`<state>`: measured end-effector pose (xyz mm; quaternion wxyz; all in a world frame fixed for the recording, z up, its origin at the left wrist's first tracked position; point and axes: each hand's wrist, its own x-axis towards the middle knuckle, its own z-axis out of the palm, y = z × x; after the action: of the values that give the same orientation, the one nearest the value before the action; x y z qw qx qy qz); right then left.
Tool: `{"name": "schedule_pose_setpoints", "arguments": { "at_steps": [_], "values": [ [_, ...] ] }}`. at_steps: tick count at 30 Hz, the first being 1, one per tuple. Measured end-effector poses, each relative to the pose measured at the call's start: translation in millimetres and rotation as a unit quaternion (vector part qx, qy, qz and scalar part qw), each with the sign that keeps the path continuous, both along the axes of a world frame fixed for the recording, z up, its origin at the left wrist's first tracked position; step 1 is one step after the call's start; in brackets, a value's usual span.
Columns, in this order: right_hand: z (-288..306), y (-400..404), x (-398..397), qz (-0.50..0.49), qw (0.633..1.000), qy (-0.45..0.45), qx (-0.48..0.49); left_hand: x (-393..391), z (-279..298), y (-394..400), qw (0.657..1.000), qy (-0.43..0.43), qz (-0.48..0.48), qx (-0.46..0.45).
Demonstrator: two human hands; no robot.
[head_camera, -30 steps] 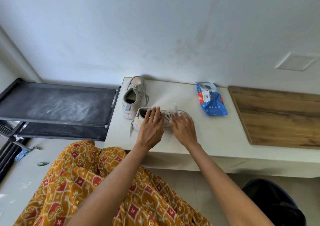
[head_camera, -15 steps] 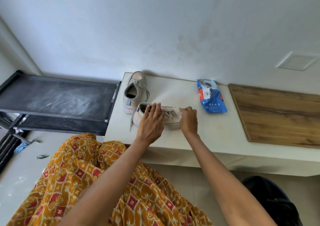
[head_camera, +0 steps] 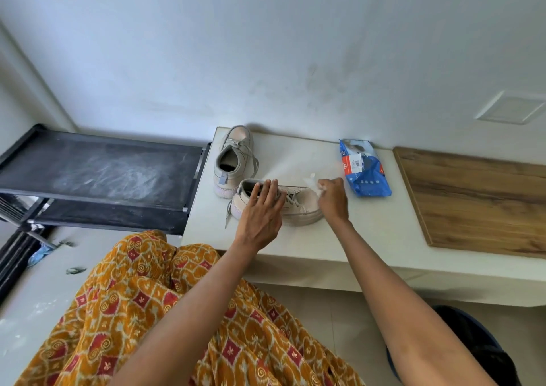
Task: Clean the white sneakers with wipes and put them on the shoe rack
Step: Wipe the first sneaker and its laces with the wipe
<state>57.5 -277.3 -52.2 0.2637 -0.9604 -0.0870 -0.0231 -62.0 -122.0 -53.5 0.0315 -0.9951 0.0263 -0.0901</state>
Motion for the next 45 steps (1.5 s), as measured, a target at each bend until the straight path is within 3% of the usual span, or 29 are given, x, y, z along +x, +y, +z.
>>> {"name": "schedule_pose_setpoints", "arguments": {
  "at_steps": [2,7,9,14,21,23,27,30,33,38,41,45],
  "values": [
    [-13,14,-14,0.044,0.999,0.005,-0.016,0,-1,-2,1.0,-0.005,0.011,0.009],
    [-23,-12,-49,0.186,0.975,-0.111,-0.047,2,-5,-2,1.0,-0.009,0.006,0.012],
    [-17,-26,-43,0.197,0.97,-0.127,-0.069,2,-5,-1,1.0,-0.008,0.0,0.007],
    [-9,-11,-17,0.092,0.991,-0.082,-0.061,4,-6,-1,1.0,-0.002,0.004,-0.006],
    [3,21,-2,-0.091,0.992,-0.019,0.091,2,-7,1,0.999,-0.028,0.004,0.025],
    [1,37,-10,-0.051,0.994,-0.023,0.099,4,-10,0,0.999,-0.041,0.006,0.025],
    [-13,41,-28,0.165,0.981,-0.099,-0.014,5,-15,1,0.998,-0.05,0.009,0.031],
    [-11,17,-14,0.137,0.974,-0.14,-0.116,4,-13,3,0.998,-0.056,0.0,0.035],
    [1,10,3,0.09,0.98,-0.085,-0.154,3,-10,2,0.998,-0.055,-0.001,0.026],
    [24,52,-5,0.168,0.983,-0.071,0.011,3,-6,1,0.999,-0.039,0.001,0.014],
    [11,48,-18,0.239,0.964,-0.091,-0.07,3,-6,2,0.999,-0.035,-0.008,0.022],
    [8,18,-10,0.167,0.964,-0.093,-0.186,3,-3,3,0.999,-0.033,-0.006,0.01]
  ]
}}
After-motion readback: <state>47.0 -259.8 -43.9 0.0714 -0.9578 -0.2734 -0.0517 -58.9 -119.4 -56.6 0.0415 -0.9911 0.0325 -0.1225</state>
